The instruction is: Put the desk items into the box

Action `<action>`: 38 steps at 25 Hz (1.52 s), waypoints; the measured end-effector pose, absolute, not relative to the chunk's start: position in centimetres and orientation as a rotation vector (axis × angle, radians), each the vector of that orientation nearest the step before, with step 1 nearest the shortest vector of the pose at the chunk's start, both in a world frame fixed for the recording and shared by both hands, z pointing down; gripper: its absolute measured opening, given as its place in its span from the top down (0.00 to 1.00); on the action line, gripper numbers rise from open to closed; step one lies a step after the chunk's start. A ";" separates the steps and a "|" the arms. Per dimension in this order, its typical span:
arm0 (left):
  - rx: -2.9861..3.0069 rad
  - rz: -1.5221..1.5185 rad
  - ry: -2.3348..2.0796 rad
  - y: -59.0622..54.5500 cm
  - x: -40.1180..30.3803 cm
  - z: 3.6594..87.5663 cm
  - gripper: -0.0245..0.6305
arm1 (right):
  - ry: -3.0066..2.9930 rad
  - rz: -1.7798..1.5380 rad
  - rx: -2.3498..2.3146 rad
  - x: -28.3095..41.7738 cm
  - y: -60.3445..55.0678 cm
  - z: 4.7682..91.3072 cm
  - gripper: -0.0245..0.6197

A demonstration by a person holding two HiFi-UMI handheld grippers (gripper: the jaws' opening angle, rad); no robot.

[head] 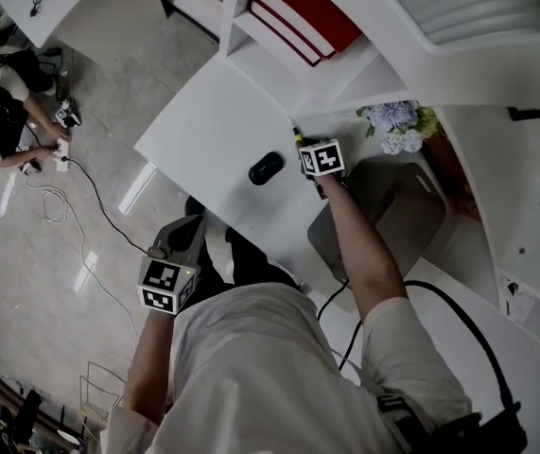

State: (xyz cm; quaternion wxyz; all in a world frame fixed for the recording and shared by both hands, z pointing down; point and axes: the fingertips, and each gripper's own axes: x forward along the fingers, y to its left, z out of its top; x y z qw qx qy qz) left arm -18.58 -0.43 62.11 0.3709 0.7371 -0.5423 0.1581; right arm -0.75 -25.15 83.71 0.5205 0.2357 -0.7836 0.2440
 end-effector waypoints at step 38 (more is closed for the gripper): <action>2.229 0.459 -1.210 -2.9 -16.5 57.3 0.96 | -2.208 0.542 0.789 -1.7 -18.4 64.7 0.87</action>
